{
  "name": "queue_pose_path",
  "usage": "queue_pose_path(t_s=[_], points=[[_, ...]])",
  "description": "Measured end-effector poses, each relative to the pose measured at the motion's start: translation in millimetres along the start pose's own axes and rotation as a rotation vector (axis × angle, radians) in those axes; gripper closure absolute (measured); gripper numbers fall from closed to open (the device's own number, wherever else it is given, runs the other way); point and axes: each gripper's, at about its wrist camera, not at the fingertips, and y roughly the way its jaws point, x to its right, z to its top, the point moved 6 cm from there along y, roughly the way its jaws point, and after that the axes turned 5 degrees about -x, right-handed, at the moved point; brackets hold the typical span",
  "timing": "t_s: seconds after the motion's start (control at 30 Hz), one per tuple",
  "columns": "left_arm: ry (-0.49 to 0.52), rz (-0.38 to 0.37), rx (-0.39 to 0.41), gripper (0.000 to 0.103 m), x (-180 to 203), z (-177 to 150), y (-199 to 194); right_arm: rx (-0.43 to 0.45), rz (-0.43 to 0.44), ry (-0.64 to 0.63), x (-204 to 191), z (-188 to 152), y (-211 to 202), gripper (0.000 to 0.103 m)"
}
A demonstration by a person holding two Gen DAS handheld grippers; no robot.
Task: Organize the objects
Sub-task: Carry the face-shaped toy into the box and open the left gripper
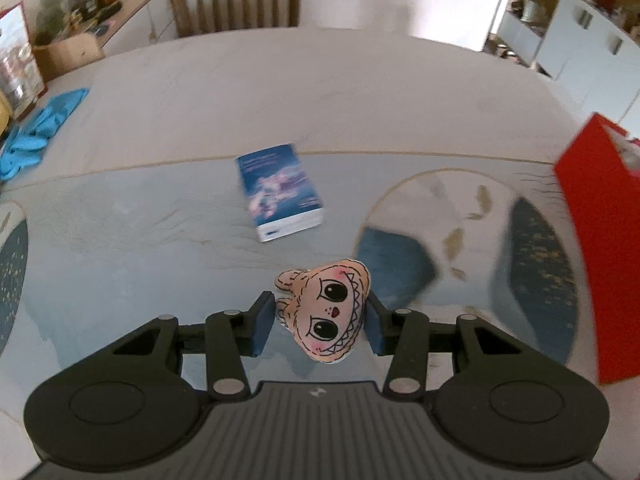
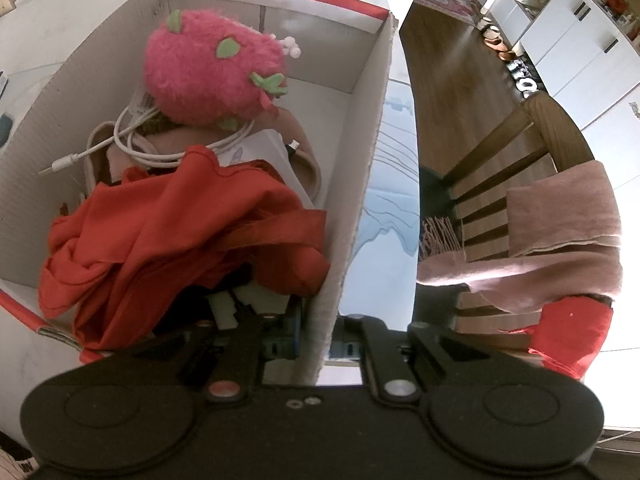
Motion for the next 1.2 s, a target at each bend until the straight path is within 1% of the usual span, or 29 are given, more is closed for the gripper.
queue_pose_path(t_s=[0.3, 0.5, 0.63, 0.87, 1.0, 1.2], points=[[0.13, -0.106, 0.064, 0.058, 59, 5, -48, 0.002, 0.005, 0.0, -1, 2, 0, 0.095], [0.259, -0.176, 0.092, 0.058, 116, 8, -73, 0.006, 0.009, -0.001, -1, 1, 1, 0.095], [0.344, -0.222, 0.107, 0.058, 154, 9, -83, 0.008, 0.013, 0.001, -1, 1, 1, 0.095], [0.486, -0.294, 0.113, 0.058, 218, 11, -88, 0.011, 0.018, 0.003, -1, 2, 1, 0.096], [0.573, -0.313, 0.111, 0.058, 256, 12, -88, 0.013, 0.021, 0.004, -2, 3, 0, 0.096], [0.678, -0.336, 0.108, 0.058, 302, 11, -84, 0.016, 0.025, 0.006, -1, 2, -1, 0.096]])
